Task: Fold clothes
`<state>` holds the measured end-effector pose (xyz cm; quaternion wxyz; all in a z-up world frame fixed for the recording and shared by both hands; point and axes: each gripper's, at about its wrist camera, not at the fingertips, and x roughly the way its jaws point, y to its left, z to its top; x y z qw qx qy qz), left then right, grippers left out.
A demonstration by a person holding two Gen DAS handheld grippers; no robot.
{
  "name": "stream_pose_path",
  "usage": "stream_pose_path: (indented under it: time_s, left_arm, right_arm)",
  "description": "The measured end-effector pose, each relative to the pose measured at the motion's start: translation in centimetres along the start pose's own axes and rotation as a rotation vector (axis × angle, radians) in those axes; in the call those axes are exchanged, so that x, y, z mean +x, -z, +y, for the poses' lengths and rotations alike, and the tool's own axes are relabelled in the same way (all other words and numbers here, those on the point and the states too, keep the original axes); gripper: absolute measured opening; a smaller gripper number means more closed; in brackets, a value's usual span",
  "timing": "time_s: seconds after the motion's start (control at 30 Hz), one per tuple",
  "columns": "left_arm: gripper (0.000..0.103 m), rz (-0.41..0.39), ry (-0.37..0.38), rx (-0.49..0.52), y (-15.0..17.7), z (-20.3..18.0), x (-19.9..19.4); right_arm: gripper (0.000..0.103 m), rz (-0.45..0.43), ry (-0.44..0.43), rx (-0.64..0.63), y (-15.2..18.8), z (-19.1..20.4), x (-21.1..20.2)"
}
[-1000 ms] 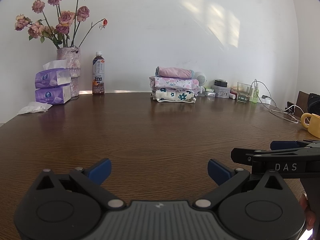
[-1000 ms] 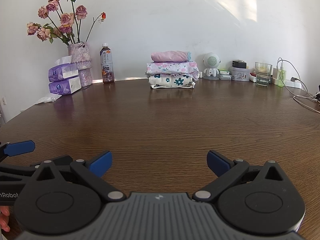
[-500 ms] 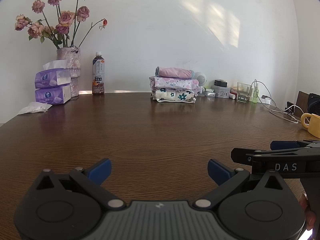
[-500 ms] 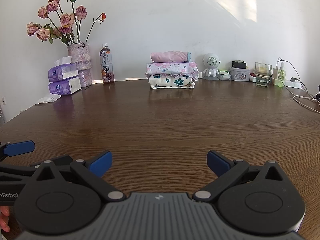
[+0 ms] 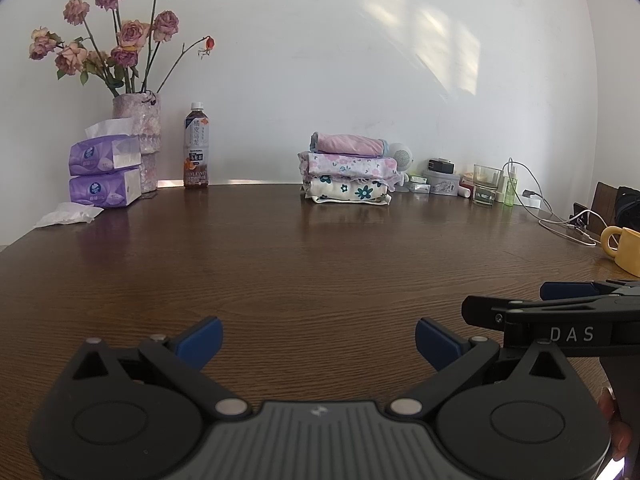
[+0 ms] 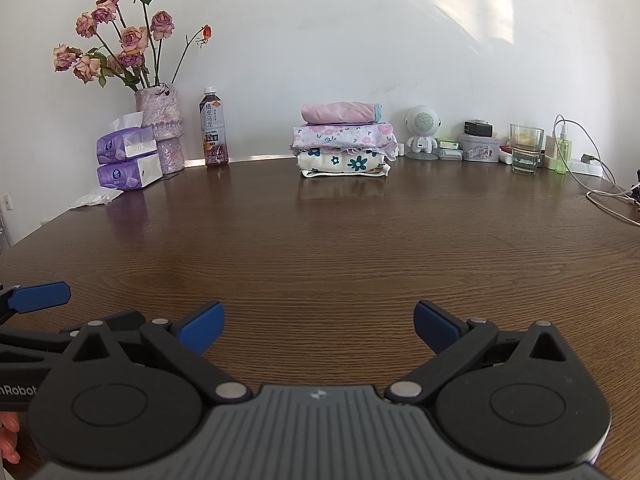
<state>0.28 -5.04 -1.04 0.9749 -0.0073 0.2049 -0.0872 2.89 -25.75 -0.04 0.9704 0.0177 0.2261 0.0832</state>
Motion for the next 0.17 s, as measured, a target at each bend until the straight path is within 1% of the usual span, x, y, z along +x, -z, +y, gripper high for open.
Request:
stream_pose_path:
  time_s: [0.17]
  left_arm:
    - [0.103,0.004,0.004,-0.004,-0.04,0.05,0.08]
  right_arm:
    - [0.103,0.000,-0.001,0.001,0.04,-0.02,-0.03]
